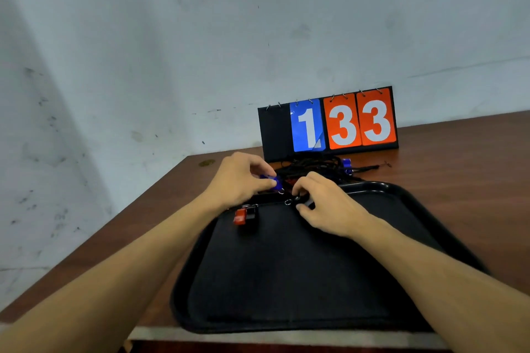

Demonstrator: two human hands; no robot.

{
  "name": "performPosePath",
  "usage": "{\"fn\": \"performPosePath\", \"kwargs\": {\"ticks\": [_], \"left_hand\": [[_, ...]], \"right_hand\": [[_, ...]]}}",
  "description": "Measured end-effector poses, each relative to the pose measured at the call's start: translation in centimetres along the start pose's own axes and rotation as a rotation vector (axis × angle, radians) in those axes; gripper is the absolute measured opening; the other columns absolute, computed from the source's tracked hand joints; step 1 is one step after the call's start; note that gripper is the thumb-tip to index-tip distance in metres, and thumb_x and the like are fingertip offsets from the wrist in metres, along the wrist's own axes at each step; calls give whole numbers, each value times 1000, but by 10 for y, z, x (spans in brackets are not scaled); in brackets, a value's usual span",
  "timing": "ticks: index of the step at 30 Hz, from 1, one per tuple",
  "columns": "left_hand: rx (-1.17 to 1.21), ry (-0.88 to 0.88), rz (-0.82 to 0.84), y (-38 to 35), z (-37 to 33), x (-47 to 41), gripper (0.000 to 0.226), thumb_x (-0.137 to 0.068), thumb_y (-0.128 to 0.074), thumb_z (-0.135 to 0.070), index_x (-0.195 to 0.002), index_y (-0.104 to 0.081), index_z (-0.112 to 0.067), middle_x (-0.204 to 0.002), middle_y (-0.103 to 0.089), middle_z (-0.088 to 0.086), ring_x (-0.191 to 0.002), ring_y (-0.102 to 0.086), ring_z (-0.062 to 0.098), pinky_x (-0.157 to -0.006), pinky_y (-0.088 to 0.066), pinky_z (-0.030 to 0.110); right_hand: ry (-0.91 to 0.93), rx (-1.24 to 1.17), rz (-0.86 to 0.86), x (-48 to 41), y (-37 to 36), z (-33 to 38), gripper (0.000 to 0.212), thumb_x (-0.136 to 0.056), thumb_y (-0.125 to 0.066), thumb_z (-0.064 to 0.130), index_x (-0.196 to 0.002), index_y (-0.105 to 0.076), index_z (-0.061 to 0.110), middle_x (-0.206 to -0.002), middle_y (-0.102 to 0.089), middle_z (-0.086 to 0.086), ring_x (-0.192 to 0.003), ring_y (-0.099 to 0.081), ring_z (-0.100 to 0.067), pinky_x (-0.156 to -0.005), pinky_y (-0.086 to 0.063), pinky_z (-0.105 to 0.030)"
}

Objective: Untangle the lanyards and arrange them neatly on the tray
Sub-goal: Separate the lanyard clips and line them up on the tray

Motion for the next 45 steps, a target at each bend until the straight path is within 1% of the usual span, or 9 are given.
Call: {"fn": "performPosePath", "kwargs": {"ticks": [5, 9, 14, 18, 21, 28, 35, 42, 45], "left_hand": [[-72, -56, 63, -16, 4, 15, 21, -72, -80, -23, -92, -74, -21, -82, -68, -9, -73, -60, 1, -64, -42, 4], [-111, -49, 87, -23, 10, 21, 34, -69, -82, -31, -100, -71, -24, -88, -68, -6, -81, -64, 7, -77, -53, 22], [-227, -115, 157, -25, 12, 30, 46, -73, -77, -38, -115, -66, -25, -87, -62, -8, -83, -60, 11, -83, -50, 32], [-378, -175, 130, -24, 19, 33, 49, -74, -70, -54, -118, -63, -33, -102, -55, -9, -101, -48, 10, -90, -36, 30], [-303, -207, 122, -22, 22, 36, 60, -74, -67, -59, -128, -54, -35, -116, -49, -10, -112, -37, 7, -95, -24, 26], [22, -70, 219, -8, 59, 54, 61, -81, -70, -41, -136, -46, -31, -129, -42, -13, -125, -34, 3, -105, -29, 24], [309, -12, 111, -7, 72, 57, 37, -87, -65, -12, -121, -63, -25, -119, -56, -10, -104, -55, 4, -88, -41, 15], [62, -95, 137, -10, 72, 54, 39, -87, -65, -13, -125, -62, -19, -119, -56, -7, -111, -52, 7, -96, -38, 17], [33, -148, 135, -11, 70, 55, 39, -86, -67, -17, -124, -63, -20, -118, -59, -6, -110, -53, 6, -96, -38, 17]], "right_hand": [[-27, 24, -17, -1, 1, 0, 28, -79, -75, 33, -99, -58, 25, -102, -50, 9, -88, -50, -4, -75, -41, -15], [-49, 16, -25, -1, 3, 1, 37, -75, -78, 37, -106, -64, 22, -102, -52, 9, -90, -51, -5, -74, -39, -13], [-17, 12, -16, 0, 2, 1, 38, -78, -74, 38, -113, -65, 23, -108, -57, 9, -86, -54, -3, -68, -40, -11], [8, 14, -6, 2, 3, 4, 36, -82, -71, 32, -116, -65, 21, -109, -60, 8, -78, -52, 2, -67, -38, -10], [-6, -4, -3, 3, 3, 6, 39, -81, -73, 32, -117, -64, 21, -101, -61, 8, -75, -54, -2, -66, -42, -12], [18, 8, 23, 0, 1, 13, 44, -74, -75, 45, -110, -65, 22, -92, -56, 11, -74, -55, -7, -63, -42, -15], [62, 47, 106, -3, -5, 30, 55, -78, -69, 48, -126, -57, 24, -111, -56, 7, -96, -54, -7, -82, -47, -21], [24, 6, 104, -5, -9, 38, 43, -83, -68, 41, -121, -63, 22, -105, -53, 8, -92, -53, -5, -77, -44, -15], [-23, -54, 170, -13, -8, 42, 39, -80, -72, 38, -115, -67, 21, -106, -57, 5, -90, -56, -10, -79, -48, -23]]}}
Point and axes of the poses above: each hand's wrist, its own x-axis away from the middle knuckle, its own y-axis out of the back of the hand, z = x × y, the point moved 3 cm from there along -x, towards the middle knuckle
